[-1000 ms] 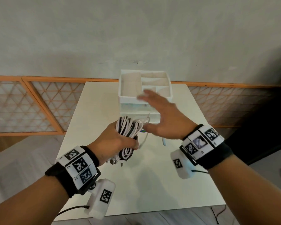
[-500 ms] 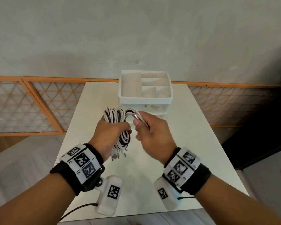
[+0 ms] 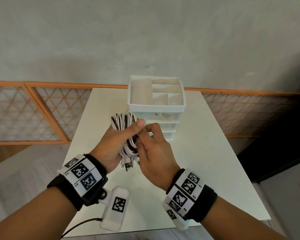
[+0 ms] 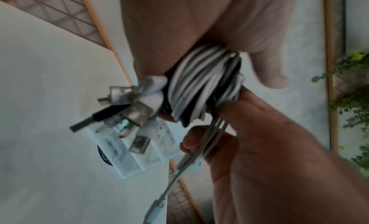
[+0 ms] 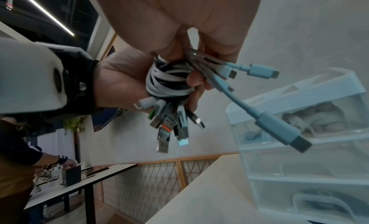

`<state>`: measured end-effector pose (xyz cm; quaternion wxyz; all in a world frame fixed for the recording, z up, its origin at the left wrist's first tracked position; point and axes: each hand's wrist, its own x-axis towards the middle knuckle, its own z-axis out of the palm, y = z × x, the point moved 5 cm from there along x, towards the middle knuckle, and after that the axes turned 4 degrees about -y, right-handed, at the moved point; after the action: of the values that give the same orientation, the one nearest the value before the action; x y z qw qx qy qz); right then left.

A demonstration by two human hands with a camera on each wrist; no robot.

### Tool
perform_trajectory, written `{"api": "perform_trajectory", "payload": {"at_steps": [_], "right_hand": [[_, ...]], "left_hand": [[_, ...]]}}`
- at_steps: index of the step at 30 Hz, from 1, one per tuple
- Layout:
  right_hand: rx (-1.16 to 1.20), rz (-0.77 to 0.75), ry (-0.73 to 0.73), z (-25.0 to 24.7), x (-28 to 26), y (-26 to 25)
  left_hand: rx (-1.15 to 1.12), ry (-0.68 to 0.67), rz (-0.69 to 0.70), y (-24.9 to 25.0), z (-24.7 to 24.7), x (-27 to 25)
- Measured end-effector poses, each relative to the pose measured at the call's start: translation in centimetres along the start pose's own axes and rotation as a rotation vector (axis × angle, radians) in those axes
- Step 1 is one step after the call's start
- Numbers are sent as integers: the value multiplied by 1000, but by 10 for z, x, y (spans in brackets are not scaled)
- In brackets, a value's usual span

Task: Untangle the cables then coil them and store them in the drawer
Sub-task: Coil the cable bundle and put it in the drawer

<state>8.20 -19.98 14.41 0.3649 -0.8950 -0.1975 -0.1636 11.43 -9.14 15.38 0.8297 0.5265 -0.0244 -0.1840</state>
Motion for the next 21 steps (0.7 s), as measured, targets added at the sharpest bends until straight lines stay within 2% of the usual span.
{"api": "perform_trajectory", "payload": {"at_steps": [5, 7, 9, 11, 13, 16, 19, 21], "right_hand": [[88, -53, -150, -7, 3, -10], [163, -61, -97, -16, 5, -6], [203, -86, 14, -25, 4, -3], [166, -155, 41, -25, 0, -6], [109, -208, -6, -22, -4, -10], [-101, -256, -76, -19, -6, -14], [-166, -293, -78, -21, -7, -10], [-176, -271, -13, -27, -6, -3]], "left_hand": [[-19, 110, 7, -3, -8, 0], [-38, 165, -11, -4, -14, 2], [-54, 165, -31, -4, -17, 3], [-54, 129, -51, -4, -17, 3], [-14, 57, -40, -4, -15, 3], [48, -50, -2, -1, -10, 0], [90, 44, 42, 1, -14, 0], [102, 128, 66, 2, -19, 0]]}}
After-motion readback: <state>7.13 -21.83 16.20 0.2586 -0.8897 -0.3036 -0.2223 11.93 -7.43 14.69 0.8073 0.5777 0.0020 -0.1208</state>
